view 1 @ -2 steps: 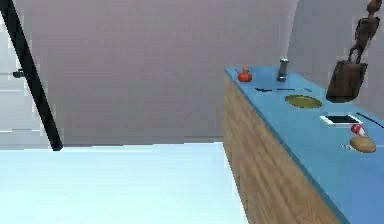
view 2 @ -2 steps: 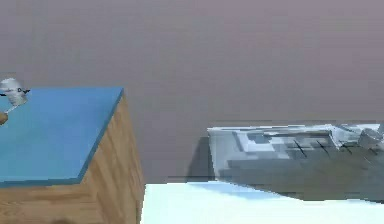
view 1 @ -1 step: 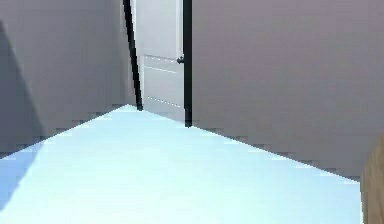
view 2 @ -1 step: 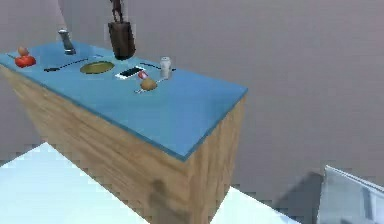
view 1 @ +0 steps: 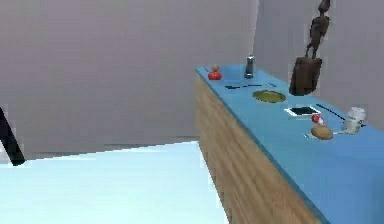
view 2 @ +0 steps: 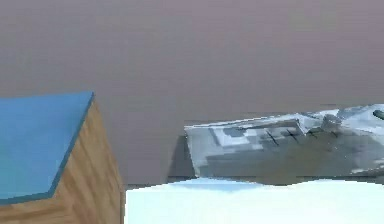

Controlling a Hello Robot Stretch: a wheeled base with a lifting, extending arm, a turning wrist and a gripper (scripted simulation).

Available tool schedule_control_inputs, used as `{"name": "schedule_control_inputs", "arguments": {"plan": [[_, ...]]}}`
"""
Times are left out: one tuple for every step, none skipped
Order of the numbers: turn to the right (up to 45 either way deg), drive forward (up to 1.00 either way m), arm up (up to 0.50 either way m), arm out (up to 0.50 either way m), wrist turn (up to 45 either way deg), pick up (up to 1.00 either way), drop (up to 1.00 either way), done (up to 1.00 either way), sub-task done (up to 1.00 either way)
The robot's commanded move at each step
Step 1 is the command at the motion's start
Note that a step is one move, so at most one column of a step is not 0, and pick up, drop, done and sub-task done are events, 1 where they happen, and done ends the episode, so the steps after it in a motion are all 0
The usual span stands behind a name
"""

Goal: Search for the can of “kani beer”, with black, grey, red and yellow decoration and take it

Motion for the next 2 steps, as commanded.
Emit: {"name": "schedule_control_inputs", "arguments": {"plan": [[45.0,0.00,0.00,0.00,0.0,0.00,0.00,0.00,0.00],[18.0,0.00,0.00,0.00,0.0,0.00,0.00,0.00,0.00]]}}
